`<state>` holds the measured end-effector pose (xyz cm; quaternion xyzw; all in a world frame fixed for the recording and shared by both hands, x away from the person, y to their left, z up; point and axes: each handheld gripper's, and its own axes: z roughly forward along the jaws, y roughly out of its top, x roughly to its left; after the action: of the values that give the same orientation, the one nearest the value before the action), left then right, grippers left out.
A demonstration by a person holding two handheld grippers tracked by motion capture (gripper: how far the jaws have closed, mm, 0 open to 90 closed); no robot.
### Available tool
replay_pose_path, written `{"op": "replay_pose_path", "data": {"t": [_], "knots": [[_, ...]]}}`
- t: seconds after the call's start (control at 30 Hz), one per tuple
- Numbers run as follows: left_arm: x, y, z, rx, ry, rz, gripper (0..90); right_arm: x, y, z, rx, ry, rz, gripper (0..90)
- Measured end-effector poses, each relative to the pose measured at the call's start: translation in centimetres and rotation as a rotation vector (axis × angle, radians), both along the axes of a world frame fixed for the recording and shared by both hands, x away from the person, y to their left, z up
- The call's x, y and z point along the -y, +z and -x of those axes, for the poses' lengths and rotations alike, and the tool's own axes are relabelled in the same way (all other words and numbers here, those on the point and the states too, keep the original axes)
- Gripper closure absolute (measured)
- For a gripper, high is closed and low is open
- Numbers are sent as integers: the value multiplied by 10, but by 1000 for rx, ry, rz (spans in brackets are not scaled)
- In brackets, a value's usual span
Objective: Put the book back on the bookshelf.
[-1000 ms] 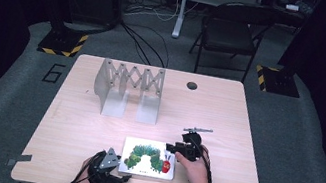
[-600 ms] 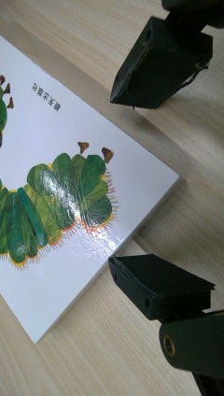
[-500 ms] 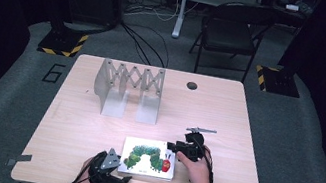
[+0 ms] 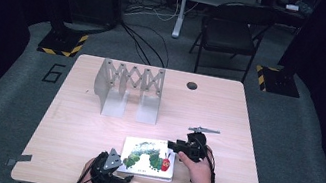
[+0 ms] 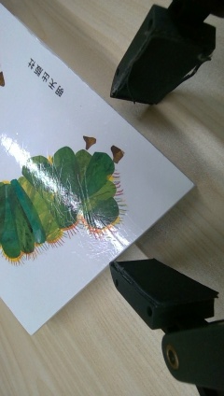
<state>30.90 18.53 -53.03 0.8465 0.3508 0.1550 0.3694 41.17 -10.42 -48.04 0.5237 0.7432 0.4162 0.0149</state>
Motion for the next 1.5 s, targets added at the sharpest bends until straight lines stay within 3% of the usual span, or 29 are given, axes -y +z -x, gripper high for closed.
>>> {"op": "replay_pose_path", "data": {"t": [0.27,0.47,0.77,0.9,1.1,1.23,1.4,1.5], "knots": [[6,-2,1,18,41,-3,69,1,8,4,30,14,-7,528],[11,-3,0,2,81,-3,17,0,10,5,22,24,-23,529],[13,-4,0,18,147,-12,0,-7,10,6,23,44,-24,528],[13,-2,0,34,132,-28,3,-7,11,5,23,47,-37,528],[15,3,2,85,78,-89,25,-8,11,5,16,50,-42,525],[16,3,3,107,84,-100,33,-9,12,5,18,52,-46,521],[17,3,4,121,61,-117,36,-9,13,5,19,53,-44,520],[18,4,6,150,38,-132,58,-10,13,5,24,53,-43,519]]}}
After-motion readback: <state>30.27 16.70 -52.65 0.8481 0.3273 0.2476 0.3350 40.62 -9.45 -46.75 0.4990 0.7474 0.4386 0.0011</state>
